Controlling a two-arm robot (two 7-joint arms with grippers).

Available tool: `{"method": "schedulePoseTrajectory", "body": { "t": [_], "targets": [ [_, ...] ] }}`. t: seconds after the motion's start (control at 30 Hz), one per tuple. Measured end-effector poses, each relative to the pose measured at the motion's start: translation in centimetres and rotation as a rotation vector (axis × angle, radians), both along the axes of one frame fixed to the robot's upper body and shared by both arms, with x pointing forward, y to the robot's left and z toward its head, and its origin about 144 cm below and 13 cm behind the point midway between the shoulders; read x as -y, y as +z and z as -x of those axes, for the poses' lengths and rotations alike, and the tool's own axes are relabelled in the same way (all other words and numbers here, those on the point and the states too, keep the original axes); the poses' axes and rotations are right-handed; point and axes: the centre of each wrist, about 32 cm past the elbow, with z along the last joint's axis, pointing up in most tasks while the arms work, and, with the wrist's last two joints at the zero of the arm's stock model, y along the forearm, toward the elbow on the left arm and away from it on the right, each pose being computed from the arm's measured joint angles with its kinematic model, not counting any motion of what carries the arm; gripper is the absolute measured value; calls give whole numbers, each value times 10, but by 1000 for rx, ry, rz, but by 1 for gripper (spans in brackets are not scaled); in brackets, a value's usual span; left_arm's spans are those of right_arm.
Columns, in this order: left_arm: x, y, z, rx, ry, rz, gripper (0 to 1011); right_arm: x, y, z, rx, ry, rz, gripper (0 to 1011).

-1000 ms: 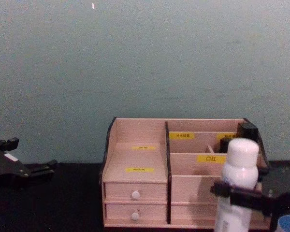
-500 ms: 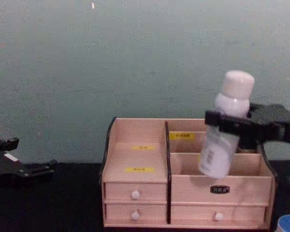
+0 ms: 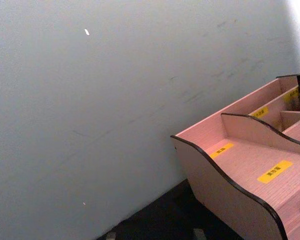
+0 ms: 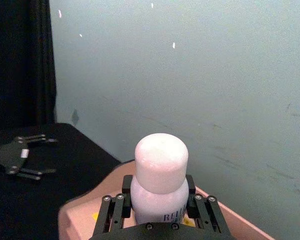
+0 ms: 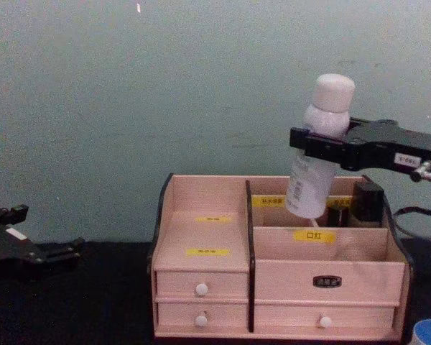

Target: Pick up the facial cleanser and watermelon frost from the table and place them into the tiered storage box.

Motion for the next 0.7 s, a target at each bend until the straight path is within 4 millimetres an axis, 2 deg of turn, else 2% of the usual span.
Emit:
{"method": "schedulePoseTrajectory", "body": {
  "t": [0.3,0.7],
  "targets": [
    [0,0,0,0,0,0,1001,-6,0,-24,9,-45,25,595],
    [0,0,0,0,0,0,1001,-10,-6,-42,-13,-70,36,595]
  ]
}}
